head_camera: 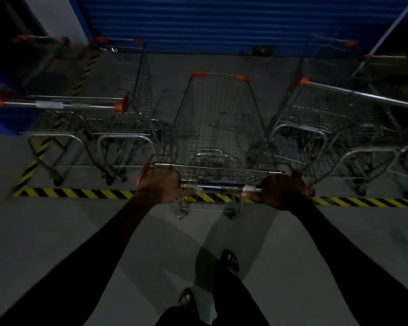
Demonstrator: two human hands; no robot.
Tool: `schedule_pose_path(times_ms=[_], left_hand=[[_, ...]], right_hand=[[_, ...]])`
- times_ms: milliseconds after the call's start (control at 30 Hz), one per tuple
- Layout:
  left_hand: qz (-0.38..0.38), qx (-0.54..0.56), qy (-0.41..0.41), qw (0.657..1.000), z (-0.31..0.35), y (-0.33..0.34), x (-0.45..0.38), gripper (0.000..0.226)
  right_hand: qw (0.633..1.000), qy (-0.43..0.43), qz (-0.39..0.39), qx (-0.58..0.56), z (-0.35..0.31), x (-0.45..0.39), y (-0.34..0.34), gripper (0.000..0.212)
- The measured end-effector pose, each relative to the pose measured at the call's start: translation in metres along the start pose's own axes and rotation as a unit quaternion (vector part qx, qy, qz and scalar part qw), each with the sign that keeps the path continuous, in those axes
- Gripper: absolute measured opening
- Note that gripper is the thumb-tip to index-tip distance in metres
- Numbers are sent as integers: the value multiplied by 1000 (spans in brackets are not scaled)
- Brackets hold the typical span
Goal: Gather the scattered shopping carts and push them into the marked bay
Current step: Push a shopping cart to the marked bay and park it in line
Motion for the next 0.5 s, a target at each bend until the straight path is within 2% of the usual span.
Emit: schedule_pose_path(times_ms=[67, 133, 167, 333, 500], left_hand=[[1, -3, 1, 1000, -8, -3, 5, 120], [9, -4, -2, 1000, -15, -6, 2, 116], [9, -1, -5, 1000, -18, -7, -3, 116], [19, 4, -2, 1000, -26, -23, -45, 104], [33, 17, -8, 999, -42, -41, -119, 108]], right_hand=[[1000, -10, -8, -14, -10, -5, 0, 111], [1000, -12, -8, -14, -15, -16, 1, 92], [1000, -9, -5, -11, -16, -24, 1, 89], [1000, -7, -4, 22, -9, -78, -9, 115], [1000, -6, 4, 21, 2, -149, -31, 117]])
Point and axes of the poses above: each hand's wrist, its own x-axis away from the middle knuckle, its own y-axis out of the palm, z = x × y, the point moved 2 cm from there along -x, towards the middle knuckle, and after that the axes turned 3 degrees about z, right-handed, at the moved point
